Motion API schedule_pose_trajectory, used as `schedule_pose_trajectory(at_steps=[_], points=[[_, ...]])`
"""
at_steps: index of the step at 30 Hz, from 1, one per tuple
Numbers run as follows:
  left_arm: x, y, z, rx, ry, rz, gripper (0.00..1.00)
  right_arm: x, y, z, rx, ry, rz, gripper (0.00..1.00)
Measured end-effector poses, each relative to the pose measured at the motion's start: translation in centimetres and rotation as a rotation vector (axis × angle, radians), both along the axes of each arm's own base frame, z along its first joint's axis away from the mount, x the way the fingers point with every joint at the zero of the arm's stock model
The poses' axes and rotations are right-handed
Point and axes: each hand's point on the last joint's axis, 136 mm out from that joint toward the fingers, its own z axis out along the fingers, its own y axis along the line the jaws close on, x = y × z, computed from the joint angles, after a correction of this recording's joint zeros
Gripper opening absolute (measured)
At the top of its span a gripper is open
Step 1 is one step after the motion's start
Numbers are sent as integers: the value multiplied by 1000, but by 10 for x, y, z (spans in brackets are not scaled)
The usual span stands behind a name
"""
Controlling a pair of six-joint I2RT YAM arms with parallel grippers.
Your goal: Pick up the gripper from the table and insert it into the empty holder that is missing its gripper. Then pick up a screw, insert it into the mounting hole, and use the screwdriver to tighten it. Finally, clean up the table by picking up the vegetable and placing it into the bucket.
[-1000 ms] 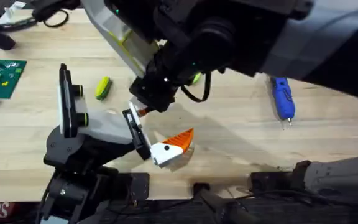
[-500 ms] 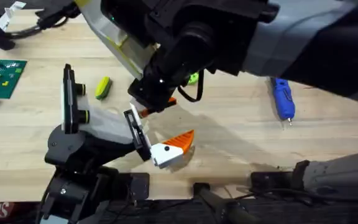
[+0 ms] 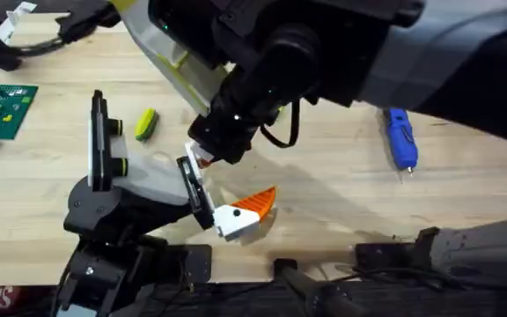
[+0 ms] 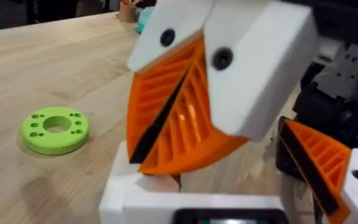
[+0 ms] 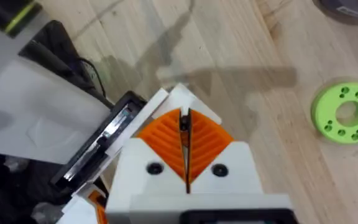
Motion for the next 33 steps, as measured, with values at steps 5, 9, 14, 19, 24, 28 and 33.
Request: schedule_pose_trajectory(at_steps=[5, 9, 14, 19, 24, 28, 33], points=[[-1, -1, 0, 0, 0, -7, 983, -1, -1, 0, -3, 7, -7, 2], [-1, -1, 0, 0, 0, -8, 983, -1, -1, 0, -3, 7, -8, 2], [-1, -1, 0, 0, 0, -7, 983, -2, -1, 0, -2, 19, -21, 182], [2, 1, 0, 3, -5, 13, 983, 4, -11, -3, -35, 13, -63, 911], [3, 2, 0, 4, -8, 18, 983, 8, -14, -3, -40, 10, -84, 994], [3, 2, 0, 5, -10, 17, 983, 8, -15, -2, -40, 8, -85, 994], [3, 2, 0, 6, -13, 17, 983, 8, -15, -2, -40, 8, -85, 994]])
